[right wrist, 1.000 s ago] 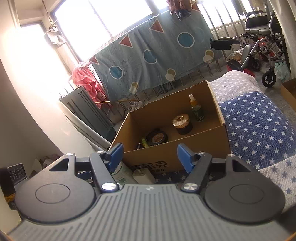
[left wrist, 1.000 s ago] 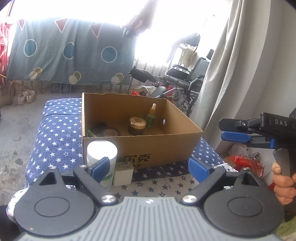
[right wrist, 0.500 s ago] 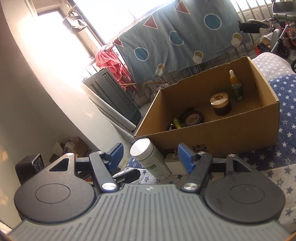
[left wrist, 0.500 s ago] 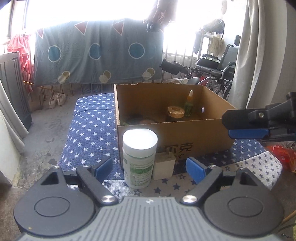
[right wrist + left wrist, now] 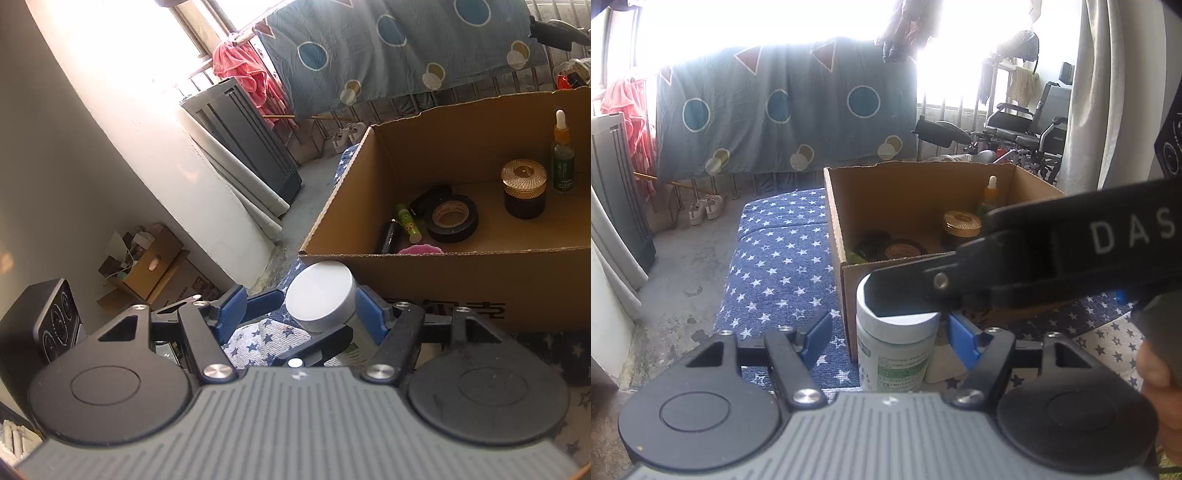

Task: Organize rigid objects
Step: 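Move the right tool to the white jar and grasp it, then lift the white jar, lower it into the box, open the right tool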

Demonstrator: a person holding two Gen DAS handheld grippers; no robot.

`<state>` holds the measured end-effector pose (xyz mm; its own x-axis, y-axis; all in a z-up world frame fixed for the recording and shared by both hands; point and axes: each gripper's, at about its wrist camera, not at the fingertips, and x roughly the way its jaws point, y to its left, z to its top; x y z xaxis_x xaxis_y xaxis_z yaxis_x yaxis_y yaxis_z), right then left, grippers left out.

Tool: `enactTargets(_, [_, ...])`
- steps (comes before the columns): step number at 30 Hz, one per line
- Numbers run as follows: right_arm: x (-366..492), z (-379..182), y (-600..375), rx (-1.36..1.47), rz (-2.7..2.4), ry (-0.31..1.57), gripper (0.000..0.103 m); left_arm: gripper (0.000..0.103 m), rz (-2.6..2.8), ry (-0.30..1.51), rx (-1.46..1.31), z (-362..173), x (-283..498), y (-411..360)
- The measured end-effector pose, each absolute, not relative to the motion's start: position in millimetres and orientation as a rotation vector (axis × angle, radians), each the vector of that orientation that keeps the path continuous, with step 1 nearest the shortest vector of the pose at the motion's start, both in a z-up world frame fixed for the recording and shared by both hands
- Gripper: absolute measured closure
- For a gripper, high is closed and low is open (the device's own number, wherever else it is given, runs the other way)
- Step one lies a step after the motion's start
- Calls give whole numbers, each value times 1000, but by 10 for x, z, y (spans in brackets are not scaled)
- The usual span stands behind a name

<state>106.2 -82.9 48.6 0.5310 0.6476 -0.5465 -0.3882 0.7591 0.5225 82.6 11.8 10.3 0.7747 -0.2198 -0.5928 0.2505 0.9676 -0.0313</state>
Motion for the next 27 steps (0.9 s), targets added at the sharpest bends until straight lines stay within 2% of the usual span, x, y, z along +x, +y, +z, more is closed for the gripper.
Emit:
enactTargets(5, [1188, 361, -720, 365, 626, 823, 41, 49, -272, 670, 27, 7, 927, 110])
enactTargets(10, [1267, 272, -792, 402, 612, 834, 47, 49, -260, 666, 24, -4, 937, 89])
enactTargets(12, [1288, 249, -833, 420, 610, 841, 56, 49, -258, 669, 14, 15, 912, 92])
enactTargets(13, [1287, 244, -853, 429, 611, 845, 57, 49, -259, 671, 7, 28, 897, 95])
enactTargets(21, [1013, 415, -915, 446, 653, 807, 58, 49, -252, 649, -12, 305, 591, 103])
enactTargets(27, [774, 873, -1002, 443, 708, 696, 58, 49, -236, 560, -13, 798, 472, 29])
